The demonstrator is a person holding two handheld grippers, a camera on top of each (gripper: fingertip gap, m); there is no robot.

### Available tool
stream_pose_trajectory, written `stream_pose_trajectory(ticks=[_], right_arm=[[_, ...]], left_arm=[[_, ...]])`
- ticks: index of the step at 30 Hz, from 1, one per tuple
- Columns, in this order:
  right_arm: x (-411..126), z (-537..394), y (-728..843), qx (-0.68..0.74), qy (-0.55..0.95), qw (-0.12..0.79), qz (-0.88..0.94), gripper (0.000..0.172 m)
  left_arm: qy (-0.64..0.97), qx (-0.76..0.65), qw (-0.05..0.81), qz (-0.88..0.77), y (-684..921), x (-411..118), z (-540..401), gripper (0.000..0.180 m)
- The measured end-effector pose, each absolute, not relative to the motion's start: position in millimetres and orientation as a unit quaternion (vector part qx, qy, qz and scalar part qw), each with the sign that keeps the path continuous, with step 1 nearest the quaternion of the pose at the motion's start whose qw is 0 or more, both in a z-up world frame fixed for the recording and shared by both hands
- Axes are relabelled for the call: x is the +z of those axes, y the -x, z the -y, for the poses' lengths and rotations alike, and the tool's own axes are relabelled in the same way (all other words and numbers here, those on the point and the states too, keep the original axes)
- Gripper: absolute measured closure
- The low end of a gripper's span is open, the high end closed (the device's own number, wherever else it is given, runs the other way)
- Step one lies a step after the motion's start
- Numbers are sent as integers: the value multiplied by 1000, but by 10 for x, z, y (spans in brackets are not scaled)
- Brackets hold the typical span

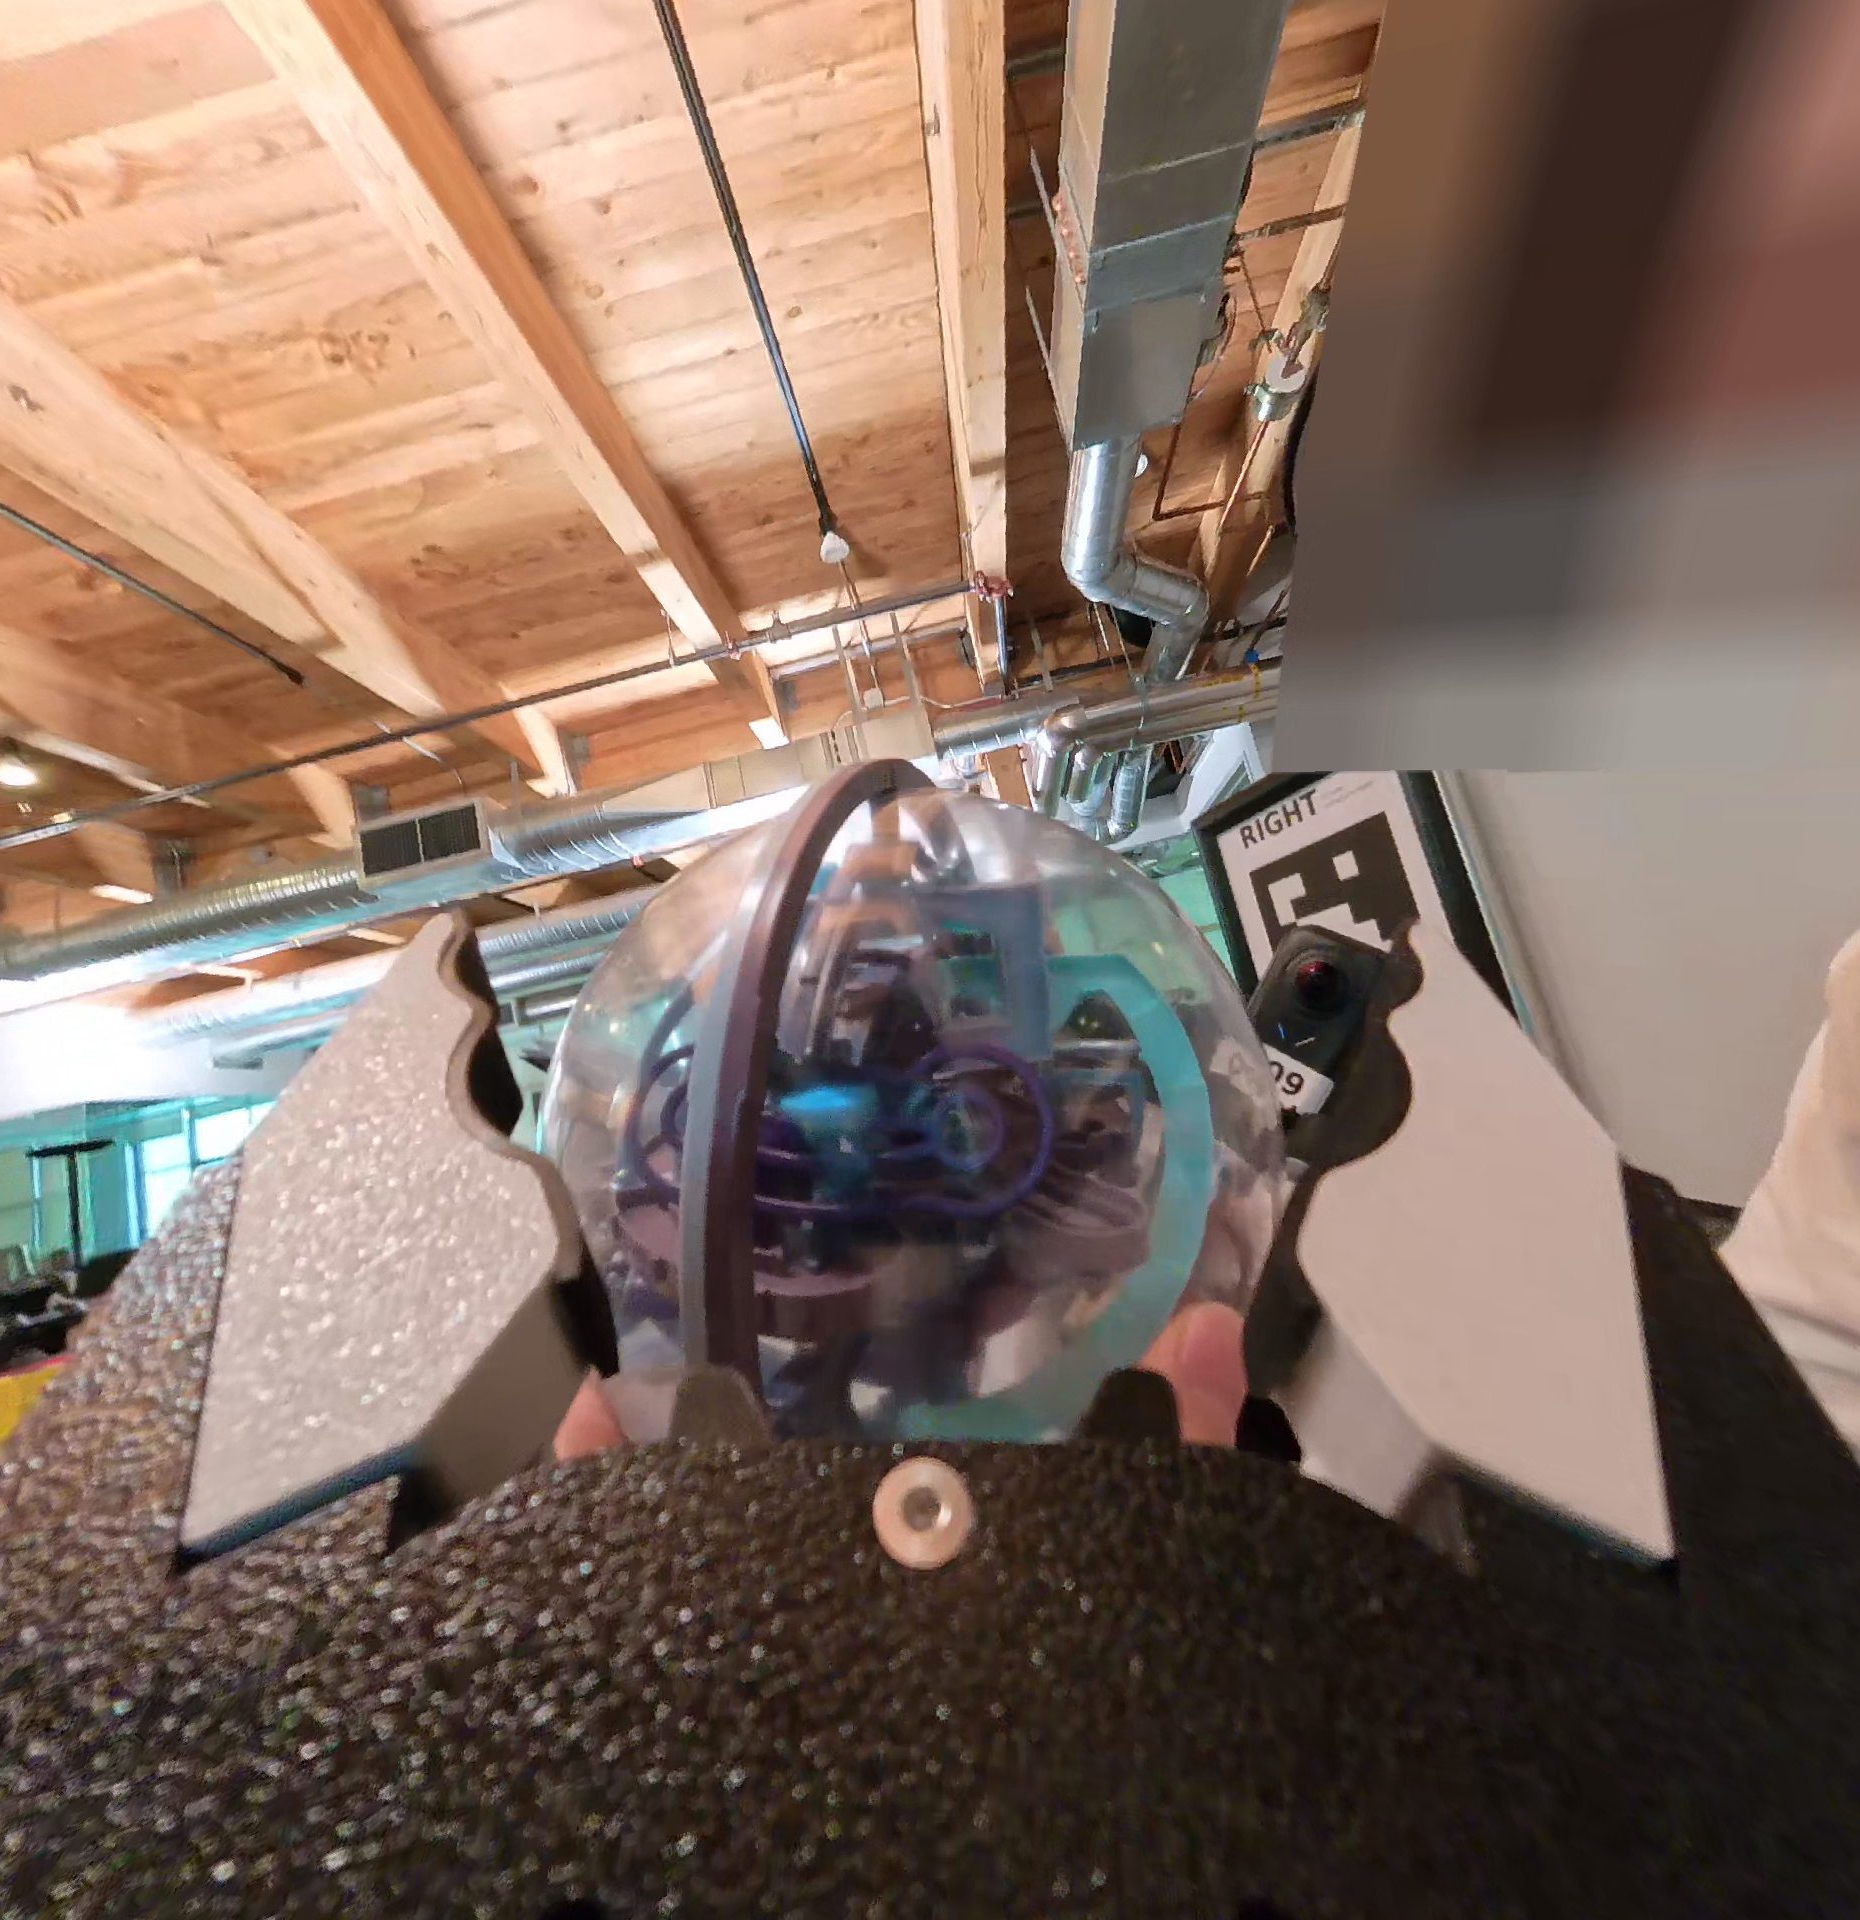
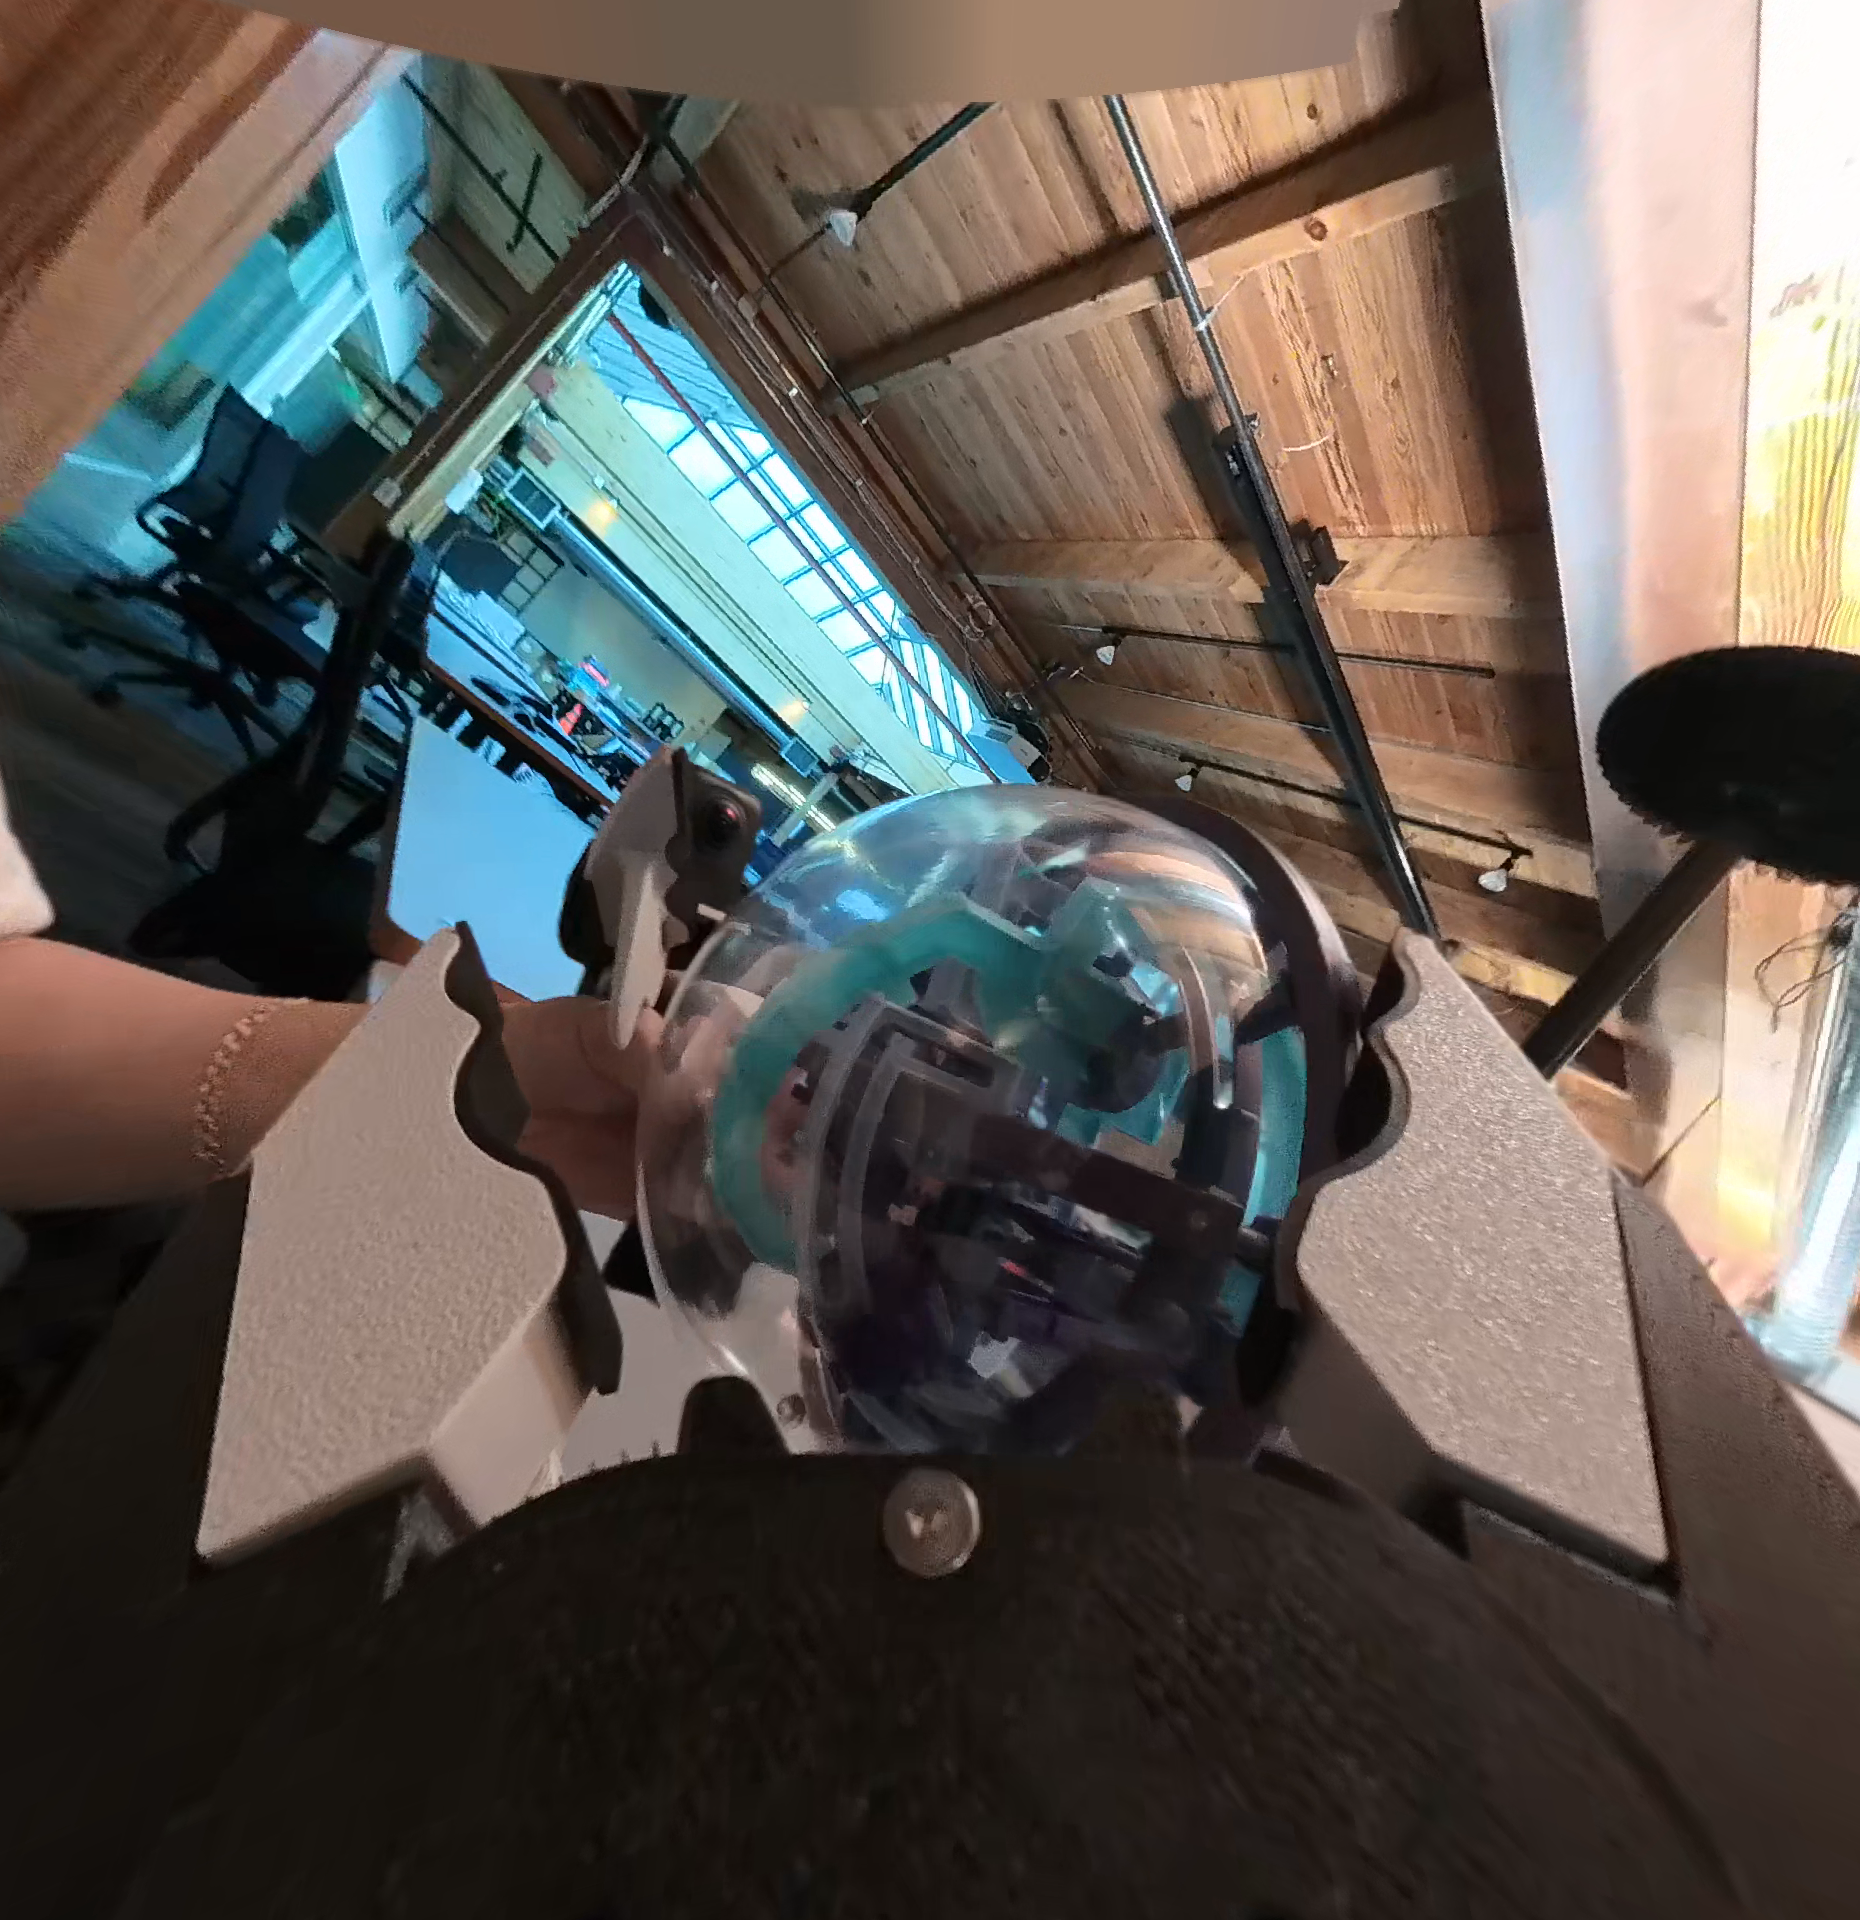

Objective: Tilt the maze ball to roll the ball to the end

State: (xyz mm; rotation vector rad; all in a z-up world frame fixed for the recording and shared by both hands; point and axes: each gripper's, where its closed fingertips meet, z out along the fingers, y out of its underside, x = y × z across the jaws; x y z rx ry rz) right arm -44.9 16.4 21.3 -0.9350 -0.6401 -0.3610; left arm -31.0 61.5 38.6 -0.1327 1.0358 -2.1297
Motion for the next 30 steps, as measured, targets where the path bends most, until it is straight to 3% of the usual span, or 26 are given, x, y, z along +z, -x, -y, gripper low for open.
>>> stream_pose_trajectory(ticks=[8, 17, 30], right_arm=[[519, -314, 647, -130, 435, 847, 277, 14], [521, -245, 1017, -81, 379, 894, 223, 15], [504, -274, 1048, -55, 381, 893, 231, 15]], left_arm=[[90, -796, 432, -415, 582, 674, -751, 24], [136, -741, 469, -462, 1005, 748, -702, 24], [169, -733, 474, -458, 1036, 679, -721, 24]])
